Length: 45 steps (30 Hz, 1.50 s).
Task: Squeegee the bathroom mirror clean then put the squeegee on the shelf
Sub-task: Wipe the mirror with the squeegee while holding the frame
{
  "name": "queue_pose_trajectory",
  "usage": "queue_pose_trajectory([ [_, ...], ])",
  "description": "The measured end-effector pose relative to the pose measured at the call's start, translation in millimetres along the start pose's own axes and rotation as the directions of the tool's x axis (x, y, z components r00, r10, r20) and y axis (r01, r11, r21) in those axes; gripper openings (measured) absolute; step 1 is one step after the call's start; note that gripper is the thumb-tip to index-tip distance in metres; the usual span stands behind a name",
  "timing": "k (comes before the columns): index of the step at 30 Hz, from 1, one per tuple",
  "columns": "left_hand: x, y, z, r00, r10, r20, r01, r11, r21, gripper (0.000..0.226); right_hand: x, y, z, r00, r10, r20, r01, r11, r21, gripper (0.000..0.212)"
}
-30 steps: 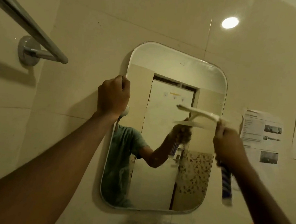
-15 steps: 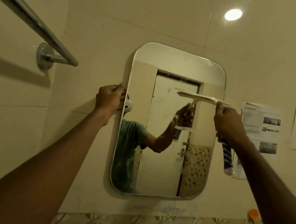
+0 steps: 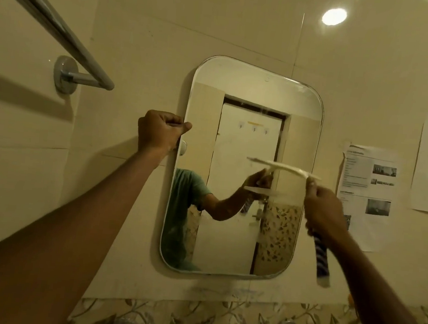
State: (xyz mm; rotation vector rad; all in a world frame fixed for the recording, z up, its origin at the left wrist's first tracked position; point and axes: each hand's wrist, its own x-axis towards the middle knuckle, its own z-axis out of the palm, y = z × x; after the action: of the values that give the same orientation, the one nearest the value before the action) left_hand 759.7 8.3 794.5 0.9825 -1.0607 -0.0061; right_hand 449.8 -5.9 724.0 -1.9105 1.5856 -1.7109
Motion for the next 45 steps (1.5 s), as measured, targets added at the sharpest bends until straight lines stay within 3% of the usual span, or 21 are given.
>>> queue_pose_trajectory([
  [3, -3.8, 4.2, 4.8, 0.993, 0.105, -0.058, -0.097, 0.987, 0.129, 0.028, 25.8, -15.1, -10.2, 0.998, -0.044, -0.033, 0.044, 0.999, 0.012, 0.048],
  [7, -9.5, 4.0, 13.9, 0.985, 0.070, -0.157, -0.049, 0.990, 0.135, 0.048, 16.2, 6.4, 6.9, 0.997, -0.074, -0.004, 0.074, 0.997, -0.015, 0.048],
  [15, -22.2, -13.9, 3.4, 0.992, 0.129, -0.015, -0.119, 0.951, 0.286, 0.041, -65.5, 54.7, 48.5, 0.999, 0.022, 0.023, -0.021, 0.999, -0.033, 0.044],
  [17, -25.9, -15.3, 0.7, 0.994, 0.112, 0.016, -0.111, 0.937, 0.331, 0.042, -56.2, 44.4, 35.4, 0.999, 0.001, 0.050, 0.000, 1.000, -0.013, 0.047],
  [22, -38.7, -32.6, -3.3, 0.993, 0.108, 0.051, -0.119, 0.920, 0.374, 0.043, 3.1, 4.4, 6.2, 0.997, -0.061, -0.042, 0.063, 0.998, 0.029, 0.048],
  [26, -42.2, -41.5, -2.3, 0.989, 0.138, 0.043, -0.144, 0.914, 0.378, 0.042, -8.9, 33.1, 30.9, 0.997, -0.074, -0.034, 0.074, 0.997, -0.015, 0.048],
  [32, -52.6, -45.7, 2.6, 0.979, 0.203, 0.013, -0.188, 0.875, 0.446, 0.046, -89.9, 105.0, 71.1, 0.998, 0.059, 0.001, -0.059, 0.990, -0.131, 0.052],
  [34, -53.1, -44.6, 2.1, 0.978, 0.207, 0.009, -0.189, 0.873, 0.449, 0.047, -92.4, 98.7, 62.3, 0.998, 0.050, 0.034, -0.044, 0.988, -0.146, 0.050],
  [37, -52.6, -44.0, 1.4, 0.974, 0.226, 0.013, -0.205, 0.856, 0.474, 0.049, -64.4, 68.4, 37.5, 0.998, 0.013, 0.058, -0.011, 0.999, -0.033, 0.048],
  [41, -51.1, -47.6, 1.8, 0.971, 0.239, 0.013, -0.217, 0.856, 0.469, 0.050, -11.8, 30.9, 17.3, 0.996, -0.085, -0.020, 0.085, 0.996, 0.024, 0.049],
  [45, -52.5, -47.0, 2.3, 0.974, 0.227, 0.016, -0.208, 0.856, 0.473, 0.049, -33.6, 58.8, 43.5, 0.999, -0.031, -0.015, 0.031, 0.999, 0.007, 0.051],
])
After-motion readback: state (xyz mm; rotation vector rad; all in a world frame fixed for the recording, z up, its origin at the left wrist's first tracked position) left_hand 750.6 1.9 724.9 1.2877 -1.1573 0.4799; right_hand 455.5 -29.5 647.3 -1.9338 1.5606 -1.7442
